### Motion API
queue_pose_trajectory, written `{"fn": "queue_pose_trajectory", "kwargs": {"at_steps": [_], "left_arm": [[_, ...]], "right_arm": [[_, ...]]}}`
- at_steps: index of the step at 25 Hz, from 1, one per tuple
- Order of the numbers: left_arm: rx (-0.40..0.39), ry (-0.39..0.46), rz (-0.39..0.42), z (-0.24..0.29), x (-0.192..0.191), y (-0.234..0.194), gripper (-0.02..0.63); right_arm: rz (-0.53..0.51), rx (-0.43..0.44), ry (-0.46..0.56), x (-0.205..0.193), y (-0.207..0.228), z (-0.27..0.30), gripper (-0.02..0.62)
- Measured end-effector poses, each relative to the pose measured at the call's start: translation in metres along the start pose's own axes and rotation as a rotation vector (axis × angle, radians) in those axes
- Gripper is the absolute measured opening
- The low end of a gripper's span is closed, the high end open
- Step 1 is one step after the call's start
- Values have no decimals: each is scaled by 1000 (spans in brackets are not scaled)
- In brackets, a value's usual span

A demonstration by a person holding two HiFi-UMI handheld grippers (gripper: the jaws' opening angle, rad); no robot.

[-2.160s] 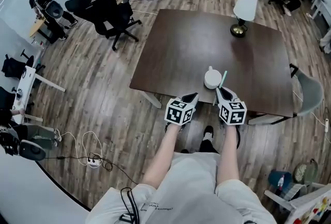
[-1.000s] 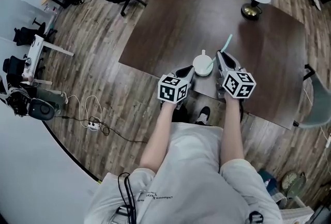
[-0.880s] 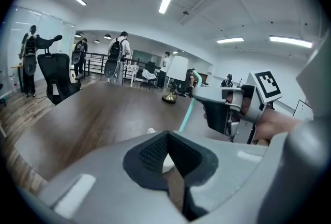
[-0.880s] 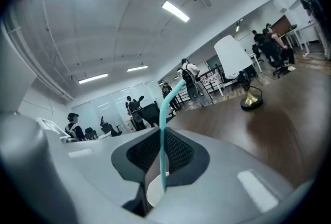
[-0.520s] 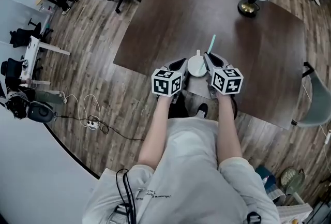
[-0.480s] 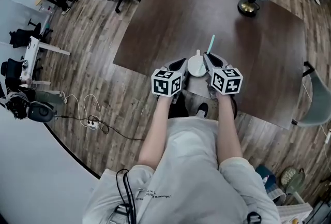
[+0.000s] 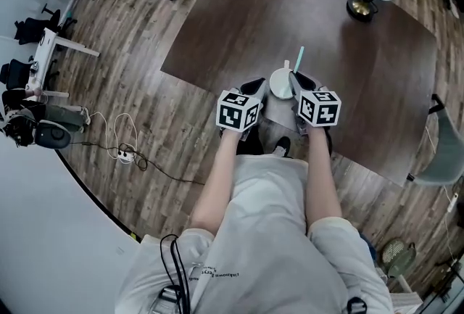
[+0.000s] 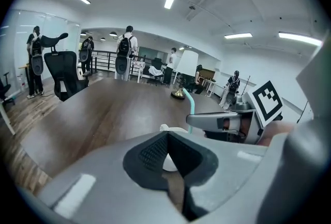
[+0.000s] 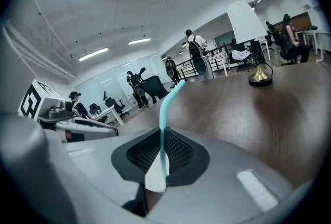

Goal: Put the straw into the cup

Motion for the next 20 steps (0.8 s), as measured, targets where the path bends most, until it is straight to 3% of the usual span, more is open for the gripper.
{"fn": "queue_pose_trajectory", "kwargs": {"at_steps": [5, 9, 13, 20], "left_arm": [[9, 35, -28, -13, -2, -4, 1], [51, 21, 22, -16, 1, -1, 1], [27, 39, 44, -17, 7, -2, 2], [-11, -7, 42, -10, 4, -6, 0]], "right_arm": [[-18, -2, 4, -1, -13, 5, 49], [-48, -50, 11, -2, -17, 6, 51], [-122, -102, 10, -2, -25, 10, 52], [-205, -155, -66, -7, -26, 17, 58]]}}
Point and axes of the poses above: the fingertips, and each gripper's own axes: z forward along the fingers, y to its right, x out of its top, the point moved 10 cm from there along -z, backward along the fingers, and after that the axes turned 14 degrees about -x, right-handed, at the moved point
